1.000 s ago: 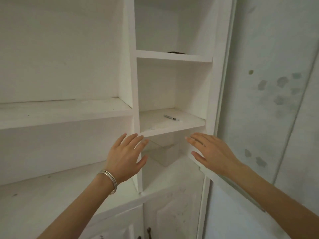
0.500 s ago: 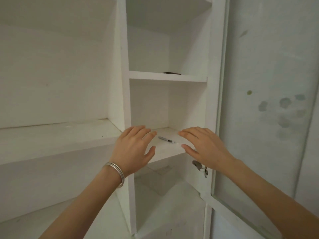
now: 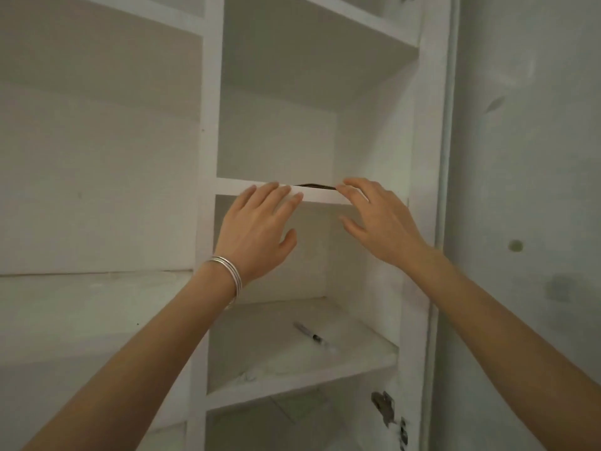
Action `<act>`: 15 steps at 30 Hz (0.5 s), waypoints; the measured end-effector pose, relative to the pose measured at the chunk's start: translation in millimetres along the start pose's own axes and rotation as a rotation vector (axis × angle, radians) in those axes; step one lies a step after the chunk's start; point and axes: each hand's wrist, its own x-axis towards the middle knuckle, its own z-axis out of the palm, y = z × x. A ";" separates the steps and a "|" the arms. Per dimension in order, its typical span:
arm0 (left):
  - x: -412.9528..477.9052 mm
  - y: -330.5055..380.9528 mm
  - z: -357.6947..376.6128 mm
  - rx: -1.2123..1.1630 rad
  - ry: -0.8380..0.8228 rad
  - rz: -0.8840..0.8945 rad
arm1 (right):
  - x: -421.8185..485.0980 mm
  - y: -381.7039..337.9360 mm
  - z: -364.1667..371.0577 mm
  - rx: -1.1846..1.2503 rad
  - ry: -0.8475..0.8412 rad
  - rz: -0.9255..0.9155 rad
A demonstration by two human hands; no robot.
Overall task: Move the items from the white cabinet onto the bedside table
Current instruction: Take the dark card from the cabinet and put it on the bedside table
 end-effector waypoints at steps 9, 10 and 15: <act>12.6 -12.1 13.6 0.090 0.016 -0.038 | 44.2 12.3 23.7 0.040 -0.151 0.006; 12.7 -12.7 13.1 0.092 0.011 -0.036 | 43.7 12.3 23.5 0.056 -0.127 0.007; 13.7 -11.1 10.0 0.071 -0.014 -0.043 | 44.3 15.4 15.8 0.030 0.031 -0.052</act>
